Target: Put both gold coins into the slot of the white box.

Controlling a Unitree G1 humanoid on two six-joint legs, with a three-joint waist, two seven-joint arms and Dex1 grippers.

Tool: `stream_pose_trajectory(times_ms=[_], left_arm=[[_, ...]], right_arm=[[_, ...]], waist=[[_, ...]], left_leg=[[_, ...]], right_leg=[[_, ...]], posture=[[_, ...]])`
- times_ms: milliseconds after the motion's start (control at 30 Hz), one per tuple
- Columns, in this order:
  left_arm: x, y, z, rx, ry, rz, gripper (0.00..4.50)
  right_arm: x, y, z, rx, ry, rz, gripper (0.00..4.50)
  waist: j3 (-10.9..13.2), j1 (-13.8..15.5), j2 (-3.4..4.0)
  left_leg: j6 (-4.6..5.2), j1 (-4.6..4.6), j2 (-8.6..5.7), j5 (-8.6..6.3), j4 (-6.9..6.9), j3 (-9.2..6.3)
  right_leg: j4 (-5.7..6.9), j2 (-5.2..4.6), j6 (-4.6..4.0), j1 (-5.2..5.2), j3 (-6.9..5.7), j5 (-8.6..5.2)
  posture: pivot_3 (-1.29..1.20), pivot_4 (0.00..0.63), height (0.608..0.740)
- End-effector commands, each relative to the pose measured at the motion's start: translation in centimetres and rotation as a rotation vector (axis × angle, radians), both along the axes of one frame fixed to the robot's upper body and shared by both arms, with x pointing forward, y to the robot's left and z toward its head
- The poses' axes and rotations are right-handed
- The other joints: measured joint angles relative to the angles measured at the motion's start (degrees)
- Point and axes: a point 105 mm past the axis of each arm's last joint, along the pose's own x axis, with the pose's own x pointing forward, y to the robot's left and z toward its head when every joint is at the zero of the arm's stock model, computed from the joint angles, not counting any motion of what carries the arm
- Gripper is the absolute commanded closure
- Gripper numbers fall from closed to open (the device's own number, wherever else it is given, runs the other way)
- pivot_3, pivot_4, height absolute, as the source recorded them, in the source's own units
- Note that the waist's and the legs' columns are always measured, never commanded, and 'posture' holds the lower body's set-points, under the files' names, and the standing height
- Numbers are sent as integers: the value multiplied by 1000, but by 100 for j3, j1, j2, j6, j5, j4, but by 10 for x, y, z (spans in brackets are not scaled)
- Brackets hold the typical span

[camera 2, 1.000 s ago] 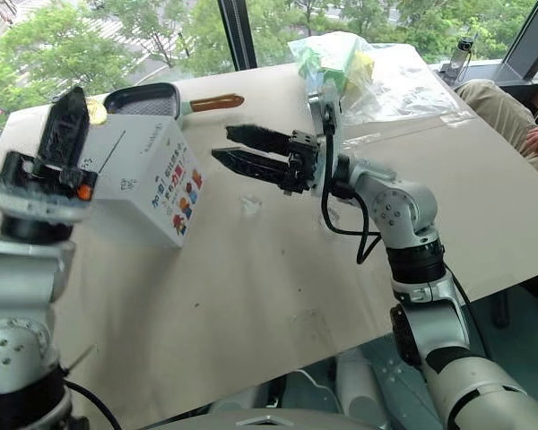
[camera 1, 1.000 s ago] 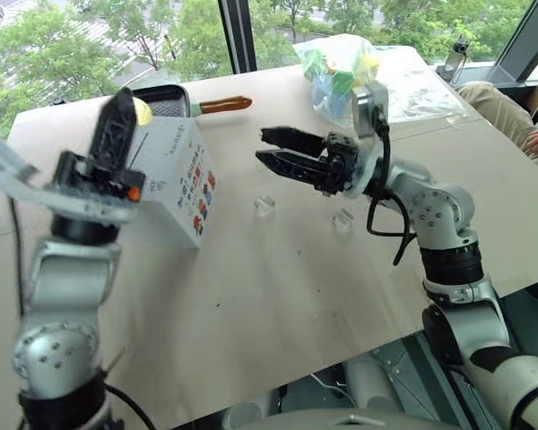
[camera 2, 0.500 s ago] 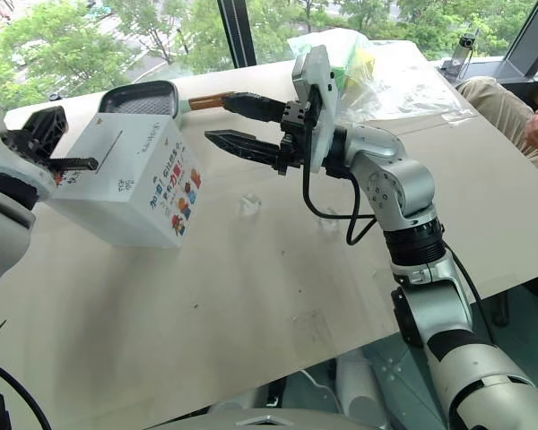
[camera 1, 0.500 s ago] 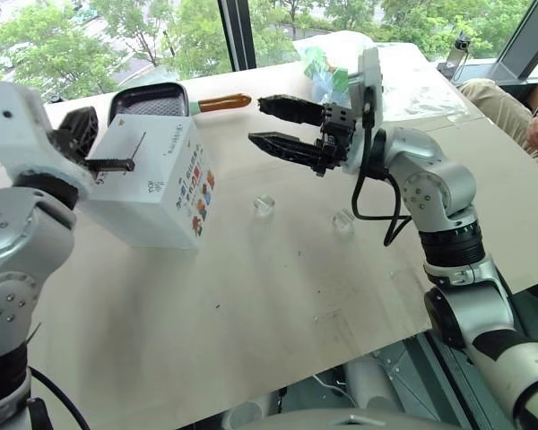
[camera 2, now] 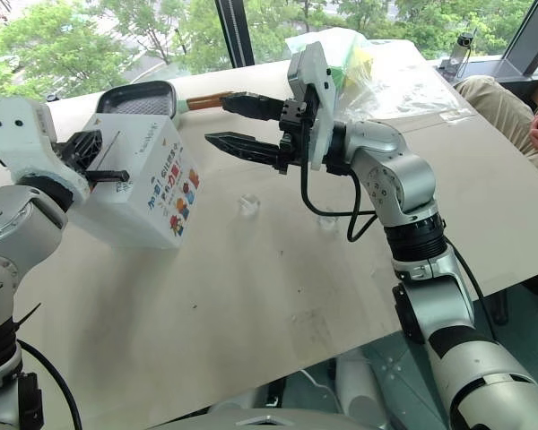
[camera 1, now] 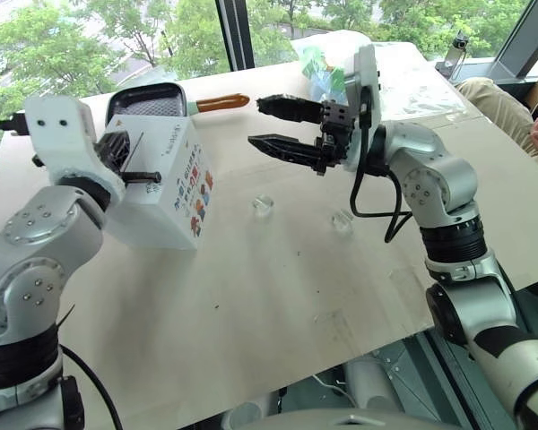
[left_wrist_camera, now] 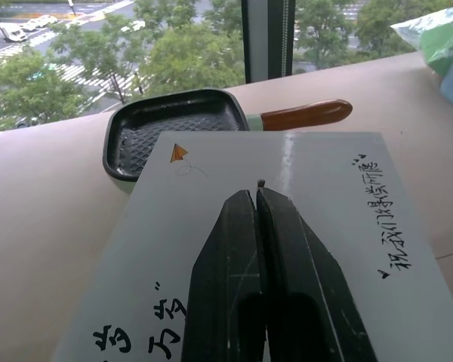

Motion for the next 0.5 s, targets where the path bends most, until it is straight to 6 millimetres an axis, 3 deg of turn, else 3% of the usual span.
stream_pose_trajectory(times_ms=[33, 500], left_arm=[[-2, 1, 6, 34, -8, 16, 4500], [-2, 4, -9, 42, 66, 47, 4500]], right_arm=[[-7, 0, 10, -4, -53, 11, 1230], [-7, -1, -1, -67, -40, 12, 1230]], waist=[[0, 0, 0], [-1, -22, 0]], left_leg=[[0, 0, 0, 0, 0, 0], [-3, 8, 0, 2, 1, 8]], right_leg=[[0, 0, 0, 0, 0, 0], [9, 0, 0, 0, 11, 0]], posture=[[0, 150, 721], [0, 150, 721]])
